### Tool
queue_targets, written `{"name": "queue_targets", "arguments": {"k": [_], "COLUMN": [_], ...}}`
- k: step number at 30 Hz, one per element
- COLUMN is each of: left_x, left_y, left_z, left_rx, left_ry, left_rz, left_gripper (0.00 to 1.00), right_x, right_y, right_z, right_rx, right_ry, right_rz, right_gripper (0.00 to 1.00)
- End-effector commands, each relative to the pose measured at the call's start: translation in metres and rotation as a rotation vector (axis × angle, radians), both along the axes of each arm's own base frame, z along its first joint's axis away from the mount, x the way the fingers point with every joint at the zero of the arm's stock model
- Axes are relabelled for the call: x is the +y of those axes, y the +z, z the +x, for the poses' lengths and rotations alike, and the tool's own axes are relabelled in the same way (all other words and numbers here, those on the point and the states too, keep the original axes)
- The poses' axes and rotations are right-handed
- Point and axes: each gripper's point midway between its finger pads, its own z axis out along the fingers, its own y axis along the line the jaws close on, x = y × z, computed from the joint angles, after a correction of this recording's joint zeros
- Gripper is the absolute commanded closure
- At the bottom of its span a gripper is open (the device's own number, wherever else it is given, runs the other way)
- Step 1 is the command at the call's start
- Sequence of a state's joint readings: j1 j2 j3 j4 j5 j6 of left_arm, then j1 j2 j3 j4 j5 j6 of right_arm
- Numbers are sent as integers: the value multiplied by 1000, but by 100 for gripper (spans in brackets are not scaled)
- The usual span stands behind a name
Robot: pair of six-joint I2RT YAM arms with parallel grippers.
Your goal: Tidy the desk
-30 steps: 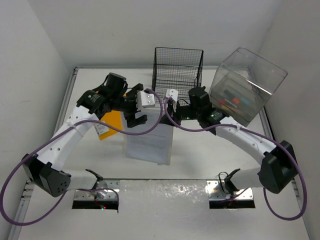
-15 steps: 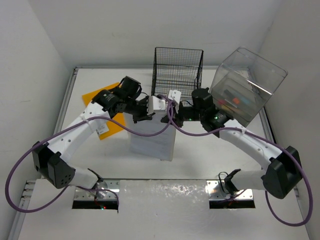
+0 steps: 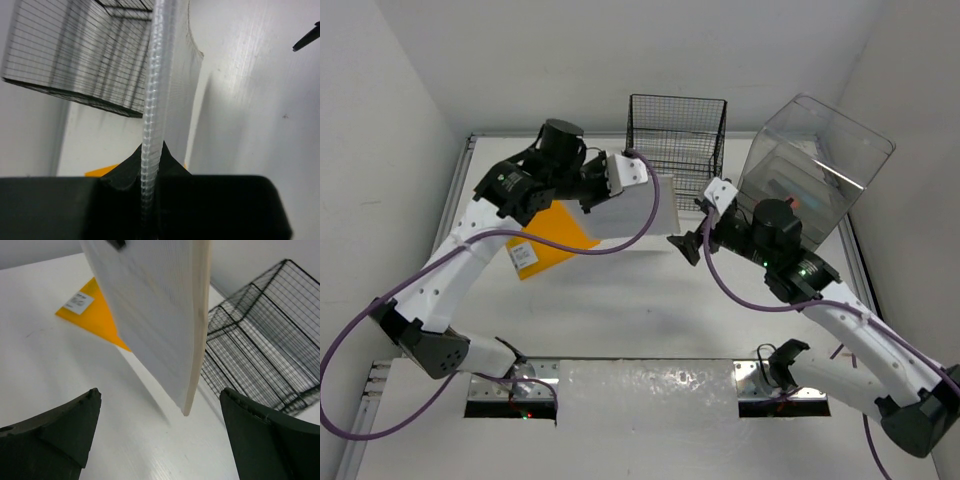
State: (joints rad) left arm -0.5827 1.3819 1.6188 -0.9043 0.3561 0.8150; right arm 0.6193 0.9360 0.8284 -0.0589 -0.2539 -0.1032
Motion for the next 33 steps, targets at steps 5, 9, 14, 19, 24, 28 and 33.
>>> {"name": "queue_targets", "arguments": {"k": [5,9,14,19,24,28,33], "left_x": [4,9,-2,-13,-37,-56,-65], "left_y": [128,174,206,238,256,240,220], "left_z": [-1,21,60,102,141,178,209], "left_rx": [-331,-505,-653,-769,-852,-891,-865], "left_ry": [-12,74,132,208,220,219,216], "left_rz": [-163,-238,-272,-312,-353,-317,-328], "left_gripper": [100,100,100,100,100,100,100], "right_x": [-51,-59,-64,-65,-68,-78,-83], "right_y": [4,-10,-23,-38,-58,-67,-78], "right_z": [3,1,1,-2,-6,-11,-18], "right_rx": [-4,21,43,67,101,118,127], "right_ry": [-247,-284,-313,-312,-320,-357,-365], "right_rz": [-37,-53,-65,-69,-86,-93,-84], "right_gripper": [1,1,1,1,1,1,1]}}
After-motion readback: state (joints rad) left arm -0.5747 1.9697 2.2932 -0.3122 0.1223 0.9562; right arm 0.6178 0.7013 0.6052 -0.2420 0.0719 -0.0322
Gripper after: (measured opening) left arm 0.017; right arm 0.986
